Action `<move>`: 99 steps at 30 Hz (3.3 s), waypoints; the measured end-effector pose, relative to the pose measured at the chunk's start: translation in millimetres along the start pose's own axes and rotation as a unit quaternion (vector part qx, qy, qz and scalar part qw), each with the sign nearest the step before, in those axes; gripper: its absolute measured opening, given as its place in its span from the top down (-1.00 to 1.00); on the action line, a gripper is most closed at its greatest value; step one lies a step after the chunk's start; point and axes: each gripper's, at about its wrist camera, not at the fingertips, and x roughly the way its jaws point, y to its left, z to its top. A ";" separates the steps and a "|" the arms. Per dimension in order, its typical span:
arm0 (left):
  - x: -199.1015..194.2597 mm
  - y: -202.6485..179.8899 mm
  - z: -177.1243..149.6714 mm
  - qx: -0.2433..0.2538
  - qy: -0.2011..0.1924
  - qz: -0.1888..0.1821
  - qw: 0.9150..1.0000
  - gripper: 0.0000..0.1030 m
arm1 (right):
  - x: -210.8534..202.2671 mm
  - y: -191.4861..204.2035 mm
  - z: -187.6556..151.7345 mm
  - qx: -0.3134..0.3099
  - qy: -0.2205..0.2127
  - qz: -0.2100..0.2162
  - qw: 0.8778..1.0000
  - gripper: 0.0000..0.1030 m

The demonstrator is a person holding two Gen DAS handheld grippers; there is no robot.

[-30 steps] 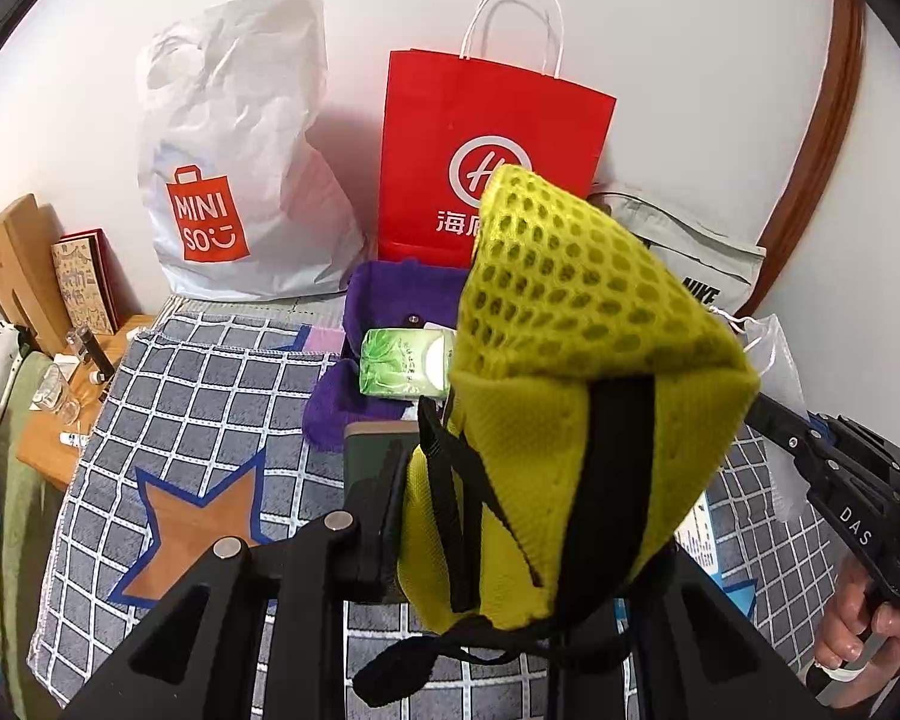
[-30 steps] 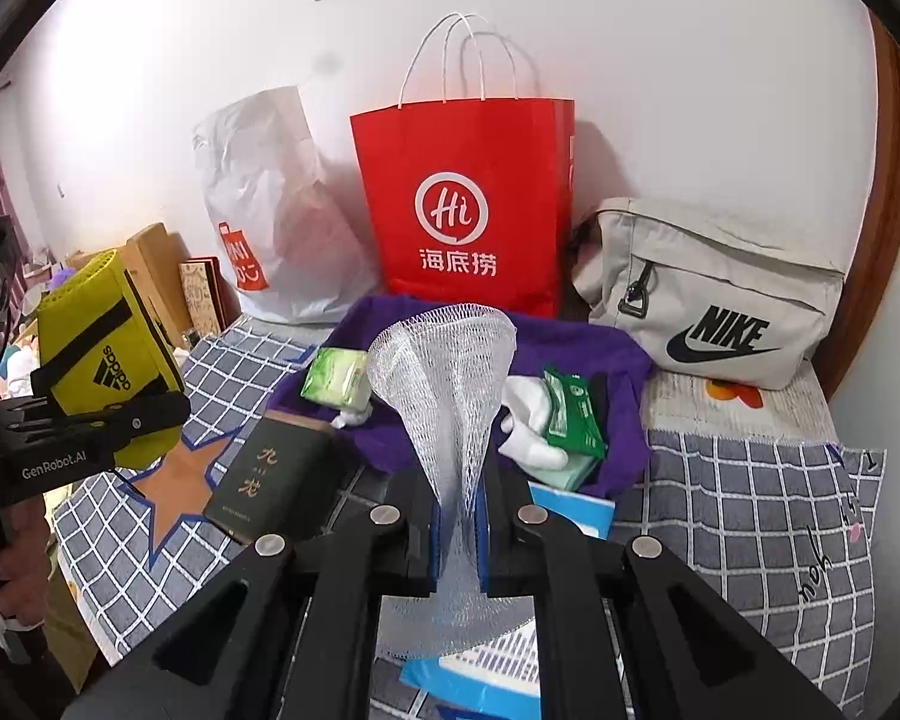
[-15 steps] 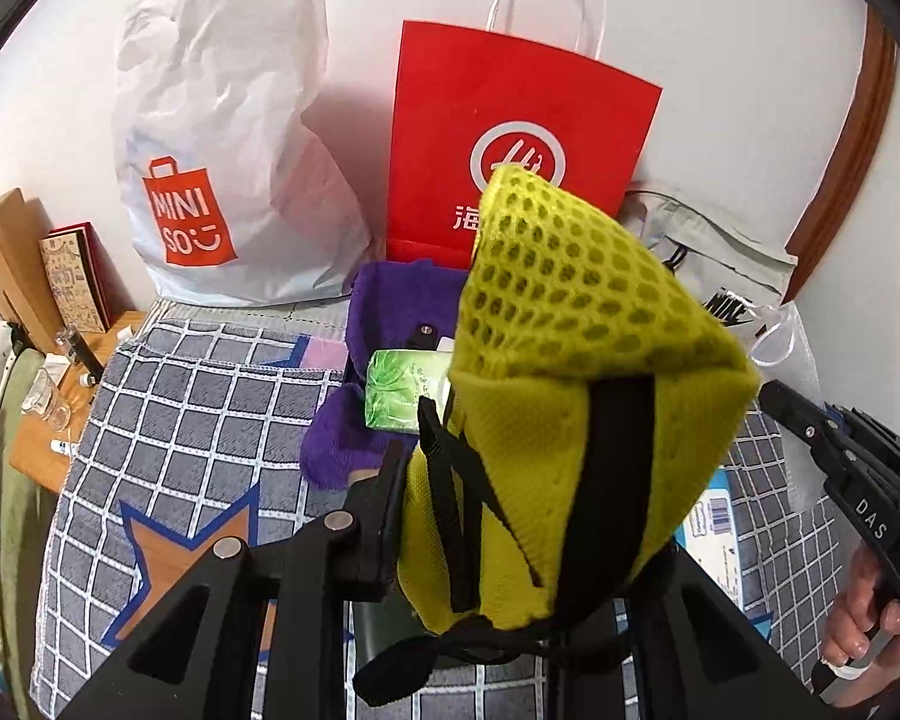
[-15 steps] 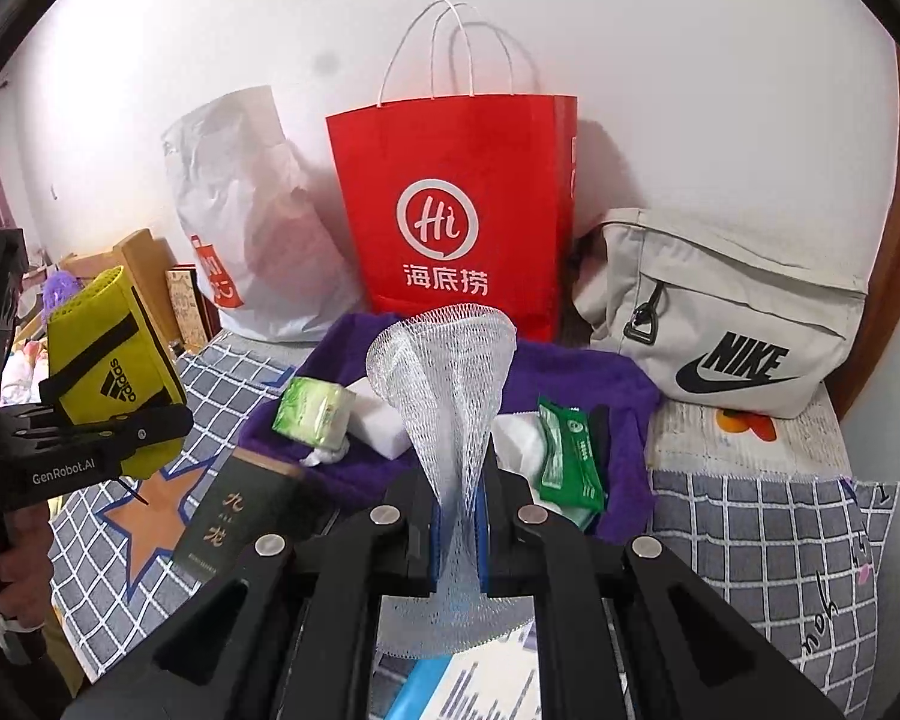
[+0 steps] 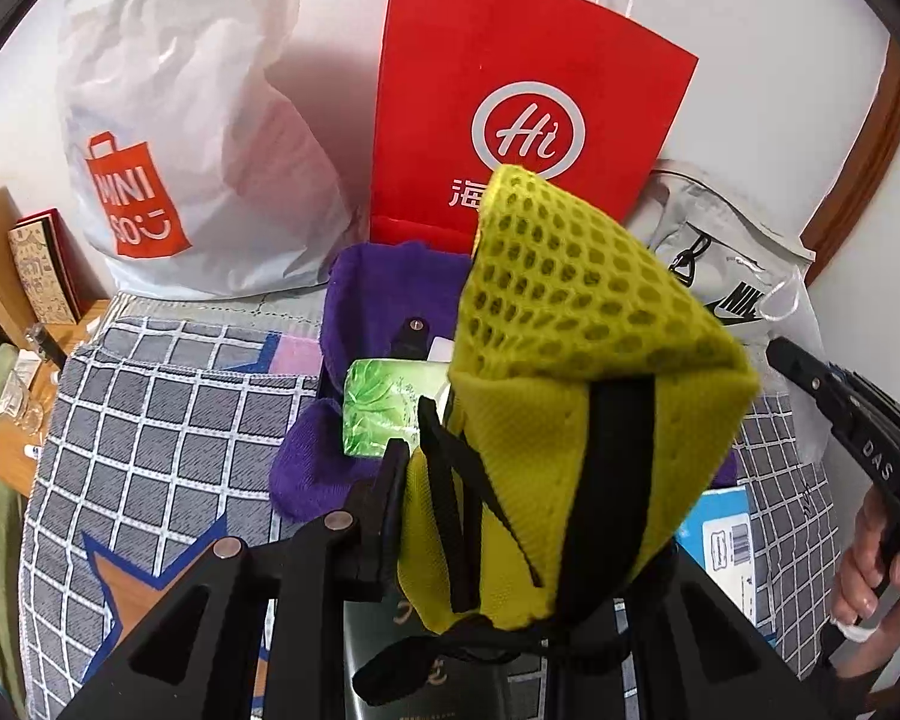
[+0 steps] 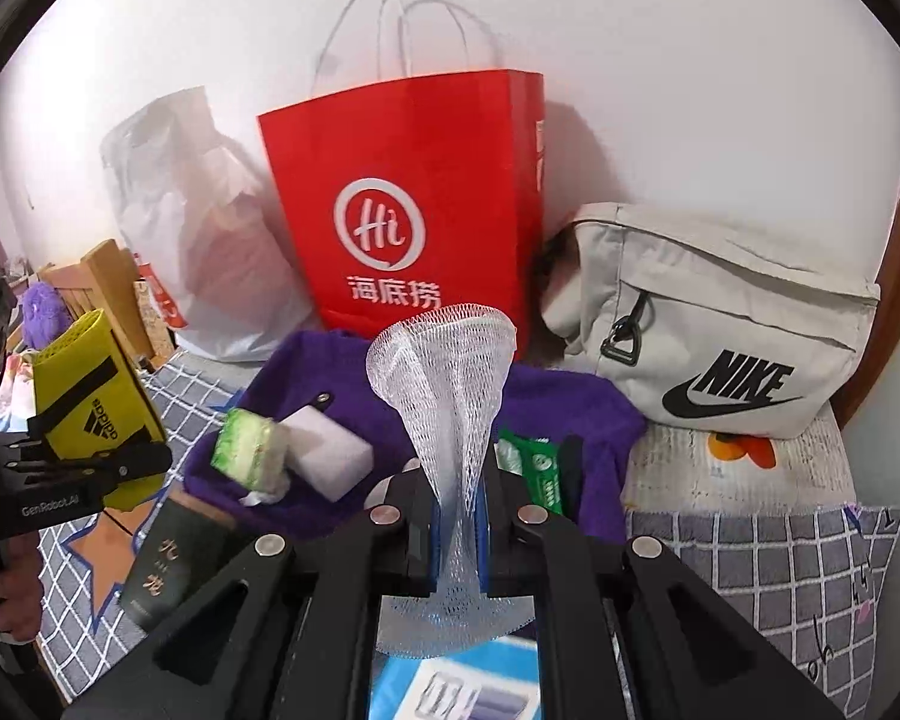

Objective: Organize soft objects

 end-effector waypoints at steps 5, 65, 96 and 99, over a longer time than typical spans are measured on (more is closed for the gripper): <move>16.0 -3.9 8.7 0.002 0.016 -0.014 1.000 0.54 | 21.8 -12.4 10.8 -0.004 0.010 -0.006 1.000 0.82; 104.0 -4.5 44.2 0.011 0.101 -0.084 0.991 0.11 | 131.2 -19.8 -10.5 -0.017 0.135 0.013 0.991 0.08; 6.9 2.5 48.0 0.010 0.000 -0.010 1.000 -0.20 | 37.5 -0.5 -9.0 -0.016 0.069 -0.001 0.998 -0.33; -10.1 0.9 42.3 0.012 -0.010 -0.005 1.000 -0.20 | 17.8 5.1 -13.1 -0.017 0.061 0.000 0.998 -0.33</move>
